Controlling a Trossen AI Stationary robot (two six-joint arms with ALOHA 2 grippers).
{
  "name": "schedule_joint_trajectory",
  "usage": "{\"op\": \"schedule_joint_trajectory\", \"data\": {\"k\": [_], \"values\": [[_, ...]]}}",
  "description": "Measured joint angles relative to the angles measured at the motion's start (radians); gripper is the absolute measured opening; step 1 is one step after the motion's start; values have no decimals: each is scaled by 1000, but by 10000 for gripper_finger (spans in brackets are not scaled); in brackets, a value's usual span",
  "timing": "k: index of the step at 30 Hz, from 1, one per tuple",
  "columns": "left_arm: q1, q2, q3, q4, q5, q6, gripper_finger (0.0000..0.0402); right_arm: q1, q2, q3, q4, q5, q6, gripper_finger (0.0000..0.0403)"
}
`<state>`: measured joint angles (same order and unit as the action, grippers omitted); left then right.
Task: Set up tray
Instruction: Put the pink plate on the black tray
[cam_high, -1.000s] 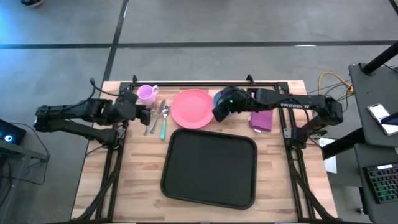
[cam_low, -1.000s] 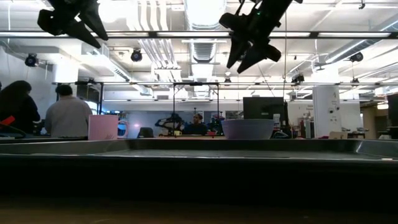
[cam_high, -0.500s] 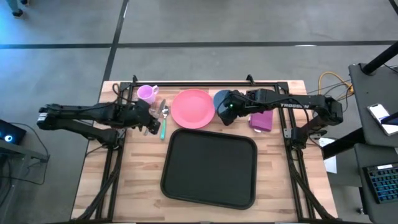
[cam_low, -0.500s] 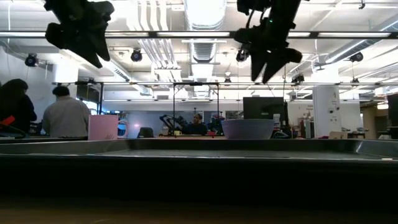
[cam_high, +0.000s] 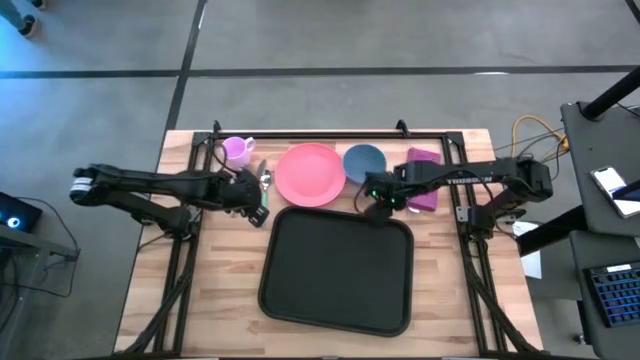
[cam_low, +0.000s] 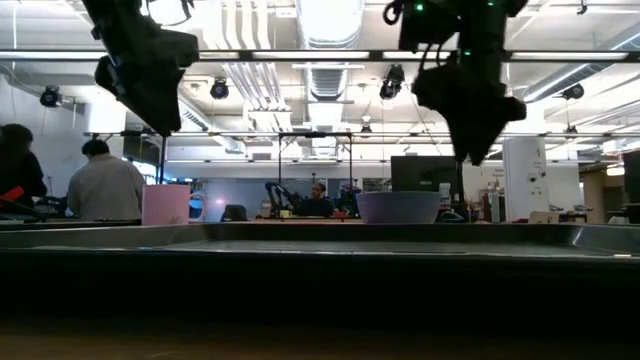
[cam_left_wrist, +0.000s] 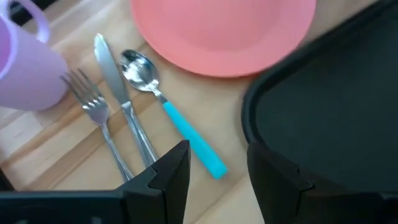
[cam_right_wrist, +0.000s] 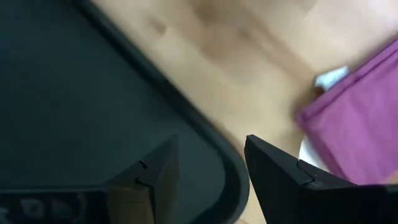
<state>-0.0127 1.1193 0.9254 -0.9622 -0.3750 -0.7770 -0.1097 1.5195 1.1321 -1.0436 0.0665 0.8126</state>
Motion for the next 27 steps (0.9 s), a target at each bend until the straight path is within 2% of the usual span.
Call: {"op": "schedule_joint_trajectory", "data": {"k": [7,13,27], "values": [[0,66,-20,45,36,83,141,87,-2,-101,45,-14,-75,161],[0,102,-86,125,89,91,141,99,-2,-184,145,-14,-127,162],[0,103,-308,455,221,-12,141,98,61,-235,235,16,-370,183]]}}
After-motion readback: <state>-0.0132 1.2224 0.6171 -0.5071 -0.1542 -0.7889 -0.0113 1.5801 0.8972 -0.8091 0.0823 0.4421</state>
